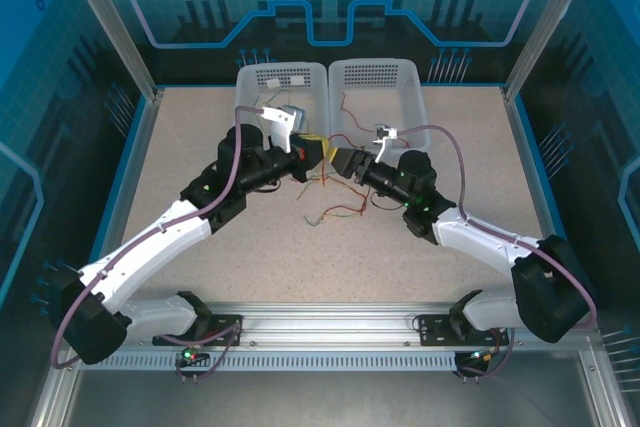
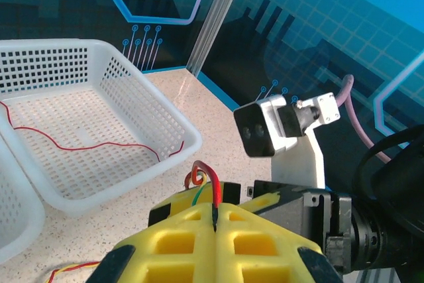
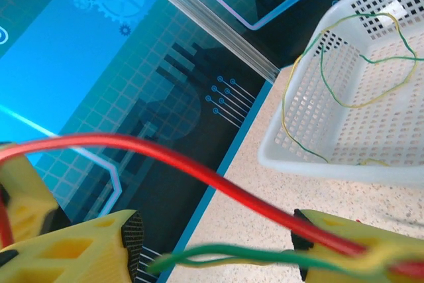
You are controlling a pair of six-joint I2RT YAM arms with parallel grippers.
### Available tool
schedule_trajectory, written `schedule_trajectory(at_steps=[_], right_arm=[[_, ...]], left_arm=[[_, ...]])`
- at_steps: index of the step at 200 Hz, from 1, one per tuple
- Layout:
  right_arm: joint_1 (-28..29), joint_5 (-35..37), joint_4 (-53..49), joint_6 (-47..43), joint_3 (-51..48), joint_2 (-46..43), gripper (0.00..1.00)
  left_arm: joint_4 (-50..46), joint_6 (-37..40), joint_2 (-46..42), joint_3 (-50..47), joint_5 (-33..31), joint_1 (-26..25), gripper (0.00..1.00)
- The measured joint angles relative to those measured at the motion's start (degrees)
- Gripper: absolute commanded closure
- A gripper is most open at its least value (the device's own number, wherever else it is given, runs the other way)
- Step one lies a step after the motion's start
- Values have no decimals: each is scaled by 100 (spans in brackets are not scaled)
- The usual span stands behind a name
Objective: Untangle the cables
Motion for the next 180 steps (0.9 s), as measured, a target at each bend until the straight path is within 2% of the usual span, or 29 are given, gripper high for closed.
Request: schedule_trajectory(at_steps=[21, 46, 103, 143, 180], right_arm=[[101, 236, -13, -2, 101, 7, 43], [168, 511, -72, -35, 111, 28, 57], [269, 868, -380, -295, 122, 96, 99], [323, 868, -846, -868, 125, -66, 100], [345, 866, -1641, -1759, 177, -813, 100]], left_arm=[[87, -76, 0, -90, 46, 0, 100], [157, -83, 0, -181, 85, 0, 100], [214, -76, -76, -297, -107, 0, 100], [188, -81, -240, -444, -433, 142, 100], [146, -81, -396, -564, -568, 393, 100]])
